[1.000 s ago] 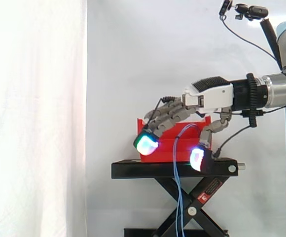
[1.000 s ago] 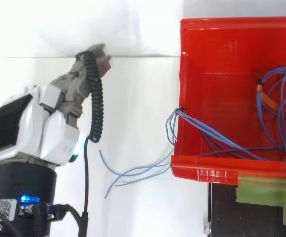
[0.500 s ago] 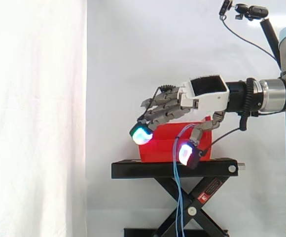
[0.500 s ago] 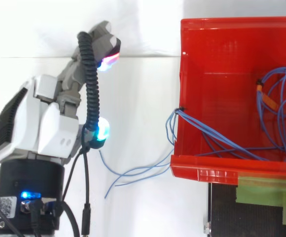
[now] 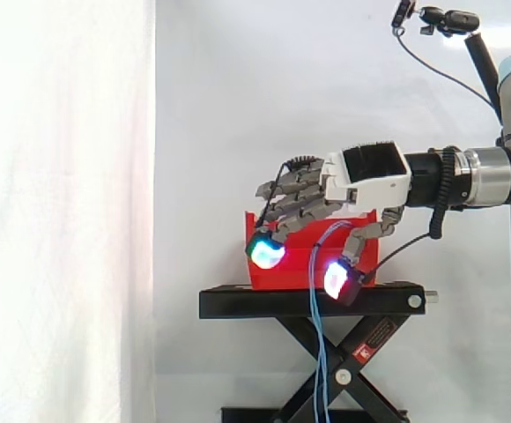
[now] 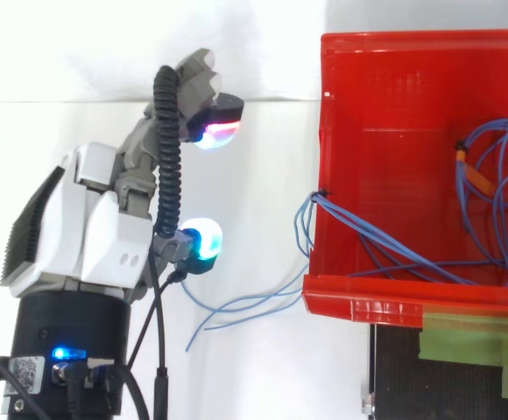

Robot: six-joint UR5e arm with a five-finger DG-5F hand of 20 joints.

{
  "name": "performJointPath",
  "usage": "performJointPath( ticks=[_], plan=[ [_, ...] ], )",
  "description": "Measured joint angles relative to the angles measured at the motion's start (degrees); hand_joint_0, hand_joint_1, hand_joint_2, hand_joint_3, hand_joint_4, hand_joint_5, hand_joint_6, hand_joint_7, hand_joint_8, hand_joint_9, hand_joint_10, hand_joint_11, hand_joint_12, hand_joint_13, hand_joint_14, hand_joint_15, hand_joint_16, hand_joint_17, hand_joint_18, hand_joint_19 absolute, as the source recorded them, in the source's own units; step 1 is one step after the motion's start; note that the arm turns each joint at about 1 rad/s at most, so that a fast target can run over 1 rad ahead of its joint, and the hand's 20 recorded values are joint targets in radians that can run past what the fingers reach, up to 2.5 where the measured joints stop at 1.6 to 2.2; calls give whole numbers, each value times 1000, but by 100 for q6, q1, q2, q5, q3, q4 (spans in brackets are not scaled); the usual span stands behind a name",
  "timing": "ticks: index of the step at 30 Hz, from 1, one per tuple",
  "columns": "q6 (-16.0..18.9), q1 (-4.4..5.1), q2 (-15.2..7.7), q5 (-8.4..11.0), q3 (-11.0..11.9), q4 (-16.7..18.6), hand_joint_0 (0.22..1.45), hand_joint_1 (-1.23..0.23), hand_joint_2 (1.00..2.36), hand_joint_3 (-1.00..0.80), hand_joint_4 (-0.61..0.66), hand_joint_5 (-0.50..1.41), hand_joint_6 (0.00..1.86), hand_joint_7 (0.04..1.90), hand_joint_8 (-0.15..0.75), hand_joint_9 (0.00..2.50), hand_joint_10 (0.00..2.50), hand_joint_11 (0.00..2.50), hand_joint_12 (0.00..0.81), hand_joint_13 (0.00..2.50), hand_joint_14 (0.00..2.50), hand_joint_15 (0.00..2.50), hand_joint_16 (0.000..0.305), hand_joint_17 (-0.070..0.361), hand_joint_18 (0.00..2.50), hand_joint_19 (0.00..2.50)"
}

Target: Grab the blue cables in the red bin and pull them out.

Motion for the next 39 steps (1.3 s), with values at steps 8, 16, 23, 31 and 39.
performJointPath(
  ticks=[8, 16, 23, 31, 39],
  plan=[
    [-177, -23, -4, 9, -2, -8, 756, -1067, 1000, -1000, 176, 718, 13, 650, 254, 614, 9, 252, 370, 373, 8, 193, 56, 126, 407, 375],
    [-332, 2, -5, 15, 0, 0, 780, -1092, 1000, -1000, 176, 738, 14, 662, 249, 623, 12, 264, 364, 387, 8, 198, 54, 122, 421, 381],
    [-345, 16, -291, -17, 1, 78, 783, -1091, 1000, -1000, 162, 748, 13, 668, 252, 631, 10, 267, 365, 389, 10, 196, 54, 121, 428, 383],
    [-280, -34, -387, -133, 41, 106, 790, -1089, 1000, -1000, 160, 746, 13, 669, 251, 636, 10, 269, 363, 389, 8, 197, 53, 120, 427, 391],
    [-354, -74, -393, -266, 95, 87, 794, -1083, 1000, -1000, 168, 742, 14, 658, 251, 633, 10, 272, 362, 390, 8, 200, 53, 119, 426, 391]
  ],
)
